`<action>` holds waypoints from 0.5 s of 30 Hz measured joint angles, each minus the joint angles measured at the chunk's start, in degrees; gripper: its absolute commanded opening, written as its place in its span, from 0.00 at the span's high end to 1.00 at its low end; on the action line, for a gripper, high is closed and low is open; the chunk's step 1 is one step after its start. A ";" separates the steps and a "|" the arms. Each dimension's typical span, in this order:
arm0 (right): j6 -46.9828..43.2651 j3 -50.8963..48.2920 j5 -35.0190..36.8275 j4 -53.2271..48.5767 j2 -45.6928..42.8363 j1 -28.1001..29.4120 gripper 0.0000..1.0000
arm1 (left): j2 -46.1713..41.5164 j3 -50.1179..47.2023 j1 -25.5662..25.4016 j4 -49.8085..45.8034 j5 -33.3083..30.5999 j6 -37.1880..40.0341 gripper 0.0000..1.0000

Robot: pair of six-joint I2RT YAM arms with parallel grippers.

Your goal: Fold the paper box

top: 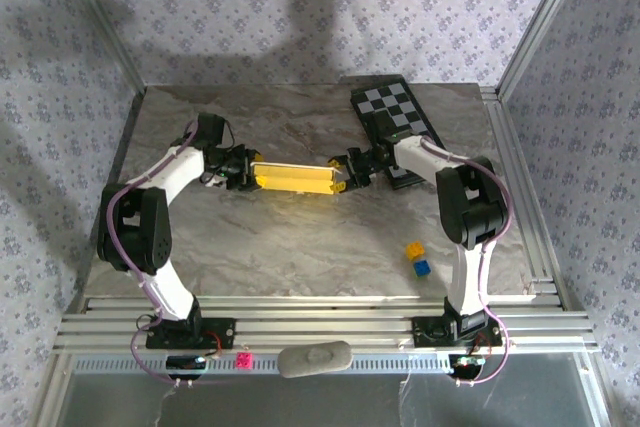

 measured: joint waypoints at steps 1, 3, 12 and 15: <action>-0.28 0.09 0.02 -0.28 0.04 -0.15 0.50 | 0.00 -0.07 0.00 0.13 0.00 -0.15 0.62; -1.29 0.50 0.17 -1.11 0.22 -0.48 0.44 | 0.00 -0.13 0.00 0.35 0.07 -0.15 0.65; -13.40 9.60 4.46 -12.85 0.76 -2.12 0.31 | 0.00 -0.13 -0.04 0.68 0.20 -0.24 0.72; -20.94 11.04 8.39 -16.94 -0.83 -3.19 0.34 | 0.00 -0.13 -0.04 0.68 0.20 -0.24 0.72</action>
